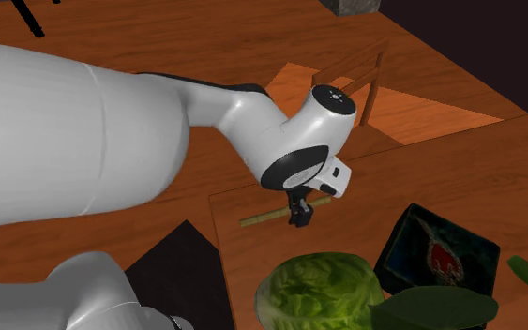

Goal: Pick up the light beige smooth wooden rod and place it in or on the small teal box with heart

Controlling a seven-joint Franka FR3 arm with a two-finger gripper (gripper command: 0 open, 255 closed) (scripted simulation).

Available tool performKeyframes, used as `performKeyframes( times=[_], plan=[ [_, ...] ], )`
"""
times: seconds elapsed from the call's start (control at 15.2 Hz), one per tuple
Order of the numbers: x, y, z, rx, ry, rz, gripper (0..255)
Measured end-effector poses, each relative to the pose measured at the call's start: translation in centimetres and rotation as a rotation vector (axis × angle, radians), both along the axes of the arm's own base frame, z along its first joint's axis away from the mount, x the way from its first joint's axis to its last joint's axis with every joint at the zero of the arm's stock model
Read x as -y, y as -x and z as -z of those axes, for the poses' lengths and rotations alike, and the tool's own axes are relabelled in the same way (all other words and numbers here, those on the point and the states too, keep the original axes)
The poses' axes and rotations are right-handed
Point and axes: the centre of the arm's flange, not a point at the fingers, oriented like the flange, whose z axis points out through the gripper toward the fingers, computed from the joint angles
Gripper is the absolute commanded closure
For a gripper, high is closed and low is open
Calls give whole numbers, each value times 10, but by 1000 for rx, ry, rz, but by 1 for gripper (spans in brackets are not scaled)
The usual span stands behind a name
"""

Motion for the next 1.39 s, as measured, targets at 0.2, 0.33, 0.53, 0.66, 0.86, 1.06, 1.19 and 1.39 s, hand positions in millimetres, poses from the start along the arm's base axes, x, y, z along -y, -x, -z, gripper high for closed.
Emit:
performKeyframes(
  times=[0.2,0.33,0.53,0.66,0.86,1.06,1.19,1.39],
  plan=[
    [1,-1,17,-1,-1,4,0],
    [0,-1,26,-1,-1,4,0],
    [-2,0,30,0,-1,4,0],
    [-2,0,31,0,-1,4,0],
    [-2,0,31,0,-1,4,255],
    [2,0,28,4,1,10,255],
    [4,1,27,7,2,11,255],
    [4,1,27,9,2,9,255]
  ],
)
